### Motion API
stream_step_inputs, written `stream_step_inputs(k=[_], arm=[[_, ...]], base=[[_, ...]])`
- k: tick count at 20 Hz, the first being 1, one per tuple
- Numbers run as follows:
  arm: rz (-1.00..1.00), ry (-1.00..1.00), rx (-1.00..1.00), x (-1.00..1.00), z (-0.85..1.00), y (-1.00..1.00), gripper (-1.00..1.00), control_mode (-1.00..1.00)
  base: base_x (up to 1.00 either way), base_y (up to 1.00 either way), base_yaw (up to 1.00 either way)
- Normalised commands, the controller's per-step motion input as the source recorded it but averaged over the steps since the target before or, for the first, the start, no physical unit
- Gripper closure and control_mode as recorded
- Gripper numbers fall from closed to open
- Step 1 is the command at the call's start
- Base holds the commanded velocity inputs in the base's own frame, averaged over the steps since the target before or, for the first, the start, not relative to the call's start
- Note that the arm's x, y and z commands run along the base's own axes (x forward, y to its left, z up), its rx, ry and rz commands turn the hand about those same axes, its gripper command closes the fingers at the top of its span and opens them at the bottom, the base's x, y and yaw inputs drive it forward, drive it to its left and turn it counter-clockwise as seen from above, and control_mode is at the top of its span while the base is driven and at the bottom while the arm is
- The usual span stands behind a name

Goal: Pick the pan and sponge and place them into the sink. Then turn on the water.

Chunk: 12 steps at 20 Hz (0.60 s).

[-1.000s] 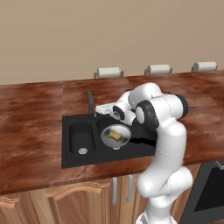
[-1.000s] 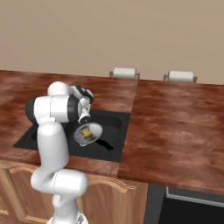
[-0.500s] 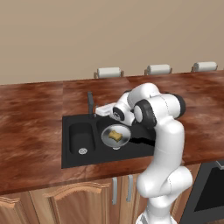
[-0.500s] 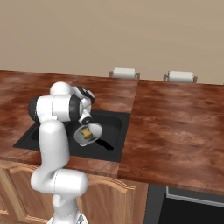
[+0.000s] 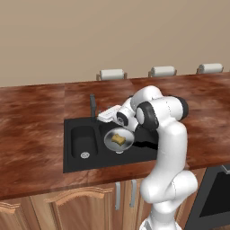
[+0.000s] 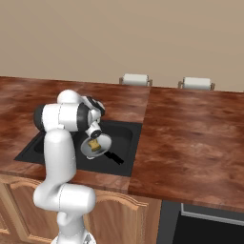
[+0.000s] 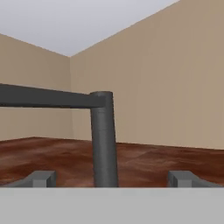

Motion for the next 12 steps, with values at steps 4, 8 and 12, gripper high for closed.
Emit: stream_step_inputs(k=[4, 8, 12], arm=[[0.0, -0.08, -0.05, 0.14, -0.01, 0.02, -1.0, -1.0], [0.0, -0.09, -0.06, 0.1, 0.0, 0.05, -1.0, -1.0], [0.0, -0.07, -0.08, 0.06, -0.02, 0.01, -1.0, -1.0]], base=[[0.0, 0.0, 0.0], [0.0, 0.0, 0.0], [0.0, 0.0, 0.0]])
